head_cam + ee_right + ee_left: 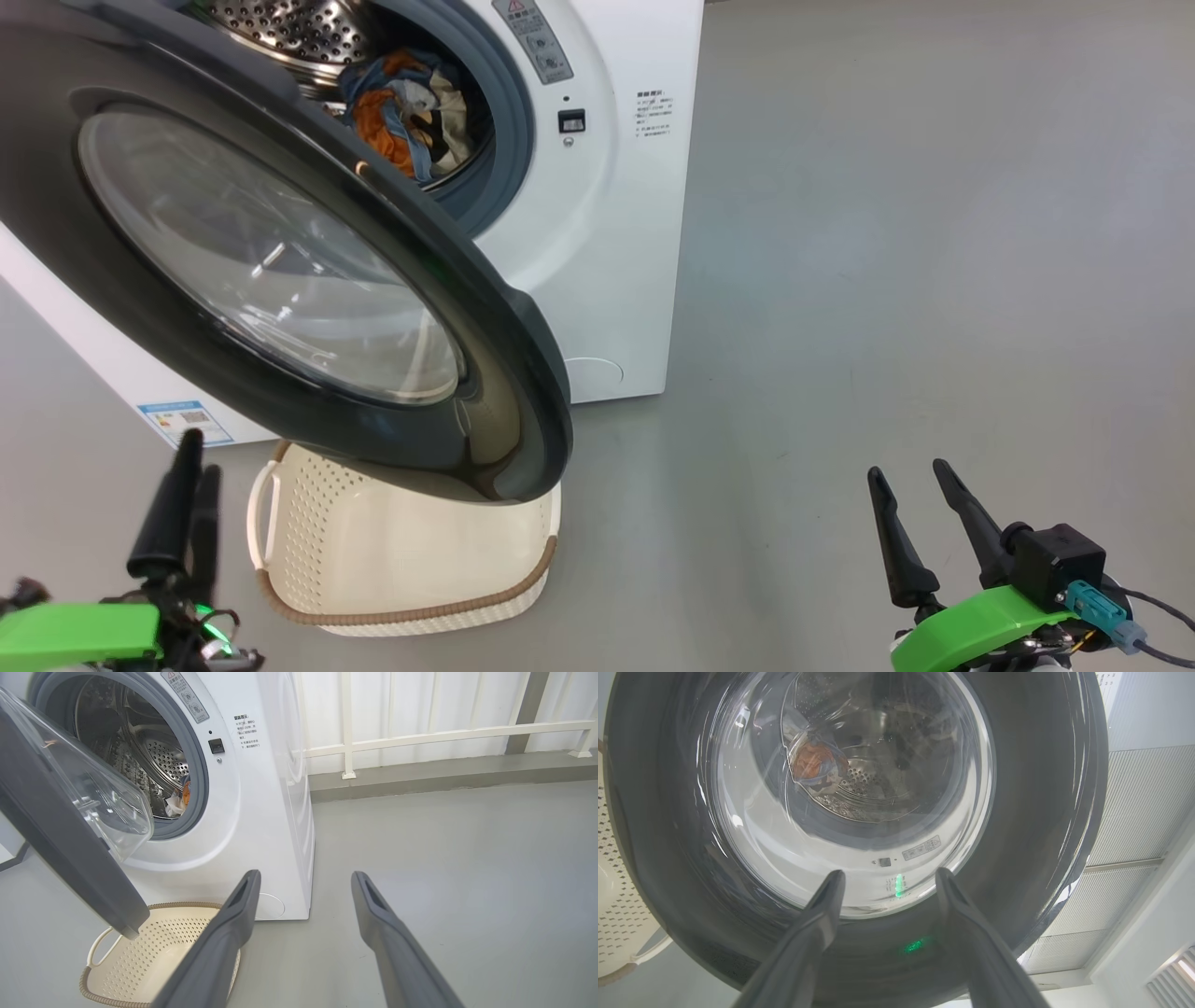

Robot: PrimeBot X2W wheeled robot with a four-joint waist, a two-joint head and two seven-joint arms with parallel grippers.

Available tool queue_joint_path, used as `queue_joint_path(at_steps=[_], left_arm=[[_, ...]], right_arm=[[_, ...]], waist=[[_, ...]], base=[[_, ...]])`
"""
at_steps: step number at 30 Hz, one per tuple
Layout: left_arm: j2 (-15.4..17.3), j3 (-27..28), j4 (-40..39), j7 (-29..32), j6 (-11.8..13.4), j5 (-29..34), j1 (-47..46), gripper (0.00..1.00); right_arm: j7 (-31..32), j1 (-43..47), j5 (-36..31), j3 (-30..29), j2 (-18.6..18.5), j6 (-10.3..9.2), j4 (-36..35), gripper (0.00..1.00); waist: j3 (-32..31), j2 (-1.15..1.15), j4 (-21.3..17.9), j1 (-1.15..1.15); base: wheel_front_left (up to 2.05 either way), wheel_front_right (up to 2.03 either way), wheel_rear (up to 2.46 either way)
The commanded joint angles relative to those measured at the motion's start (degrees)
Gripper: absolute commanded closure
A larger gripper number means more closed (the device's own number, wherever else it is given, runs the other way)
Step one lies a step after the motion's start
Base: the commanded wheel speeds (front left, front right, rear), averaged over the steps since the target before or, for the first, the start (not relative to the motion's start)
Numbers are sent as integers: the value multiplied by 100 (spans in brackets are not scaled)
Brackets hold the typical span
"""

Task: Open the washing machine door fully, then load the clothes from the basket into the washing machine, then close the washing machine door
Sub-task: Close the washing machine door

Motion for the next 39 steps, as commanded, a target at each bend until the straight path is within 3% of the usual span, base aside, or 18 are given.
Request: queue_joint_path(at_steps=[1,5,9,14,19,20,27,39], left_arm=[[195,130,-288,-229,-41,342,-71,0],[458,-204,-392,-1056,-41,1053,26,0],[997,-901,-186,-2122,-41,1854,86,0],[1507,-1418,34,-2540,-41,2600,19,0],[1555,-1145,80,-2549,-41,4193,71,0],[1555,-1145,80,-2549,-41,4193,71,0],[1282,-960,165,-2551,-41,6027,275,0],[740,-585,24,-2551,-41,7618,604,0]], right_arm=[[-28,-48,11,149,-5,13,-162,0],[-28,-65,5,172,-5,13,-176,0],[-28,-70,-23,165,-5,13,-249,0],[-28,-59,-52,147,-5,13,-284,0],[-28,-61,-65,141,-5,13,-301,0],[-28,-61,-65,141,-5,13,-301,0],[-28,-56,-64,143,-5,13,-323,0],[-28,-25,-132,136,-5,13,-409,0]], waist=[[17,0,7,0],[31,0,-1,0],[43,0,-4,0],[54,0,14,0],[61,0,20,0],[61,0,20,0],[68,0,18,0],[28,0,-26,0]], base=[[0,0,0],[0,0,0],[0,0,0],[0,0,0],[0,0,0],[0,0,0],[0,0,0],[0,0,0]])
